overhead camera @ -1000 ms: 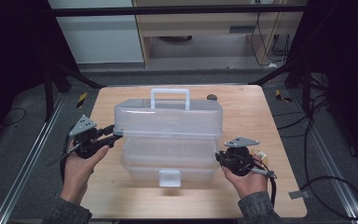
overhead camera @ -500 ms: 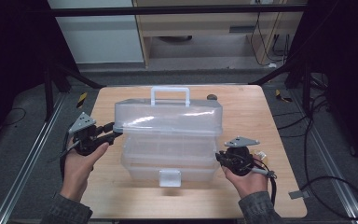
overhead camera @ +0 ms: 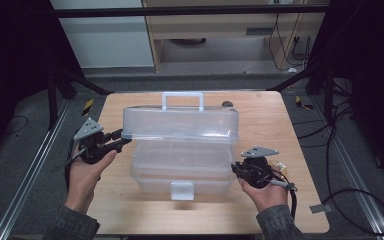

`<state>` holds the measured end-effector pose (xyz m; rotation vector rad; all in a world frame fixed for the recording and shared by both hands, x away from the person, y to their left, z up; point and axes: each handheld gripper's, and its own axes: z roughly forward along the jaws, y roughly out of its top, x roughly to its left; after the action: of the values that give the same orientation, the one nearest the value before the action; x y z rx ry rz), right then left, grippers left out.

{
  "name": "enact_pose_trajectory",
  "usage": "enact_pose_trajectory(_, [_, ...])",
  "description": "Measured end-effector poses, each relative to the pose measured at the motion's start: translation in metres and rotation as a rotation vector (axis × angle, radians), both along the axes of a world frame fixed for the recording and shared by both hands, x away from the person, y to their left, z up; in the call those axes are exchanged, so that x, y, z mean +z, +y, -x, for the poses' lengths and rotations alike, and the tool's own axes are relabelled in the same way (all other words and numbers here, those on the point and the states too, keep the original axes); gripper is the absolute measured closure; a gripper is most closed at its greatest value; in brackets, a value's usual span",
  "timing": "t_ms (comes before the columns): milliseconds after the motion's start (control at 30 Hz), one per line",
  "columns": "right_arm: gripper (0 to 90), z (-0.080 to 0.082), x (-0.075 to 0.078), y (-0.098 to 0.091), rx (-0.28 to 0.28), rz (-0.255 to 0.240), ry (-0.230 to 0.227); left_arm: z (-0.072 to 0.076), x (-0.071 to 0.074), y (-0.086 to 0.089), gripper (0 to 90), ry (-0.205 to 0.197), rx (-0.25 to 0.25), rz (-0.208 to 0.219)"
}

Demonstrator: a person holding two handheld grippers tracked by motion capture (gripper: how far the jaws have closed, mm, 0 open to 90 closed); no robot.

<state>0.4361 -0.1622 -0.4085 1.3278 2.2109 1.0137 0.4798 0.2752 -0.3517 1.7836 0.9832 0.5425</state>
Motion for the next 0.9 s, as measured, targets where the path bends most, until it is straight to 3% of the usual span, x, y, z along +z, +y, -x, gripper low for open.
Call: enact_pose_trajectory(900, [78.1, -0.0007, 0.0003, -0.0021, 0.002, -0.007, 0.003, -0.0102, 0.0069, -0.0042, 65.4, -0.008, 0.002, -0.006])
